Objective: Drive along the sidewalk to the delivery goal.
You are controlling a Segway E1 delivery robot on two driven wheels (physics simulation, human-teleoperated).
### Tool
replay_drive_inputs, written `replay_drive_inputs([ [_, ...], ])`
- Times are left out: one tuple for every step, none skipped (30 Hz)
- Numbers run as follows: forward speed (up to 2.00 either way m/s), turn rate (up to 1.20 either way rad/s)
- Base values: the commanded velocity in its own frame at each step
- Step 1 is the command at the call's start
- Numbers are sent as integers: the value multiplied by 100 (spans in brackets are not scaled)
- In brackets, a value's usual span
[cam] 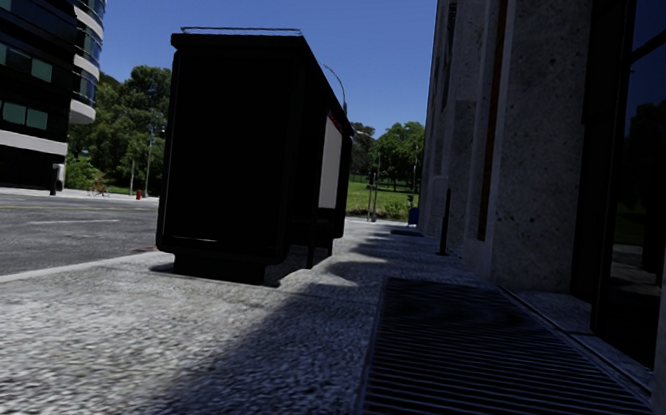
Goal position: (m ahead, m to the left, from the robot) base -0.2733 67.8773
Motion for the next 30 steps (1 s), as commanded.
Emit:
replay_drive_inputs([
  [200, -26],
  [200, -26],
  [200, -39],
  [200, -44],
  [200, -45],
  [200, -46],
  [200, -48],
  [200, -50],
  [200, -50],
  [200, -51],
  [200, -52],
  [200, -52],
  [200, -52],
  [200, -52],
  [200, -52],
  [200, -52],
  [200, -52],
  [200, -52],
  [200, -52],
  [200, -52],
  [200, -52],
  [200, -52],
  [200, -1],
  [200, 0],
  [200, 0],
  [200, 0],
  [200, 0],
  [200, 0],
  [200, 0],
  [200, 0],
])
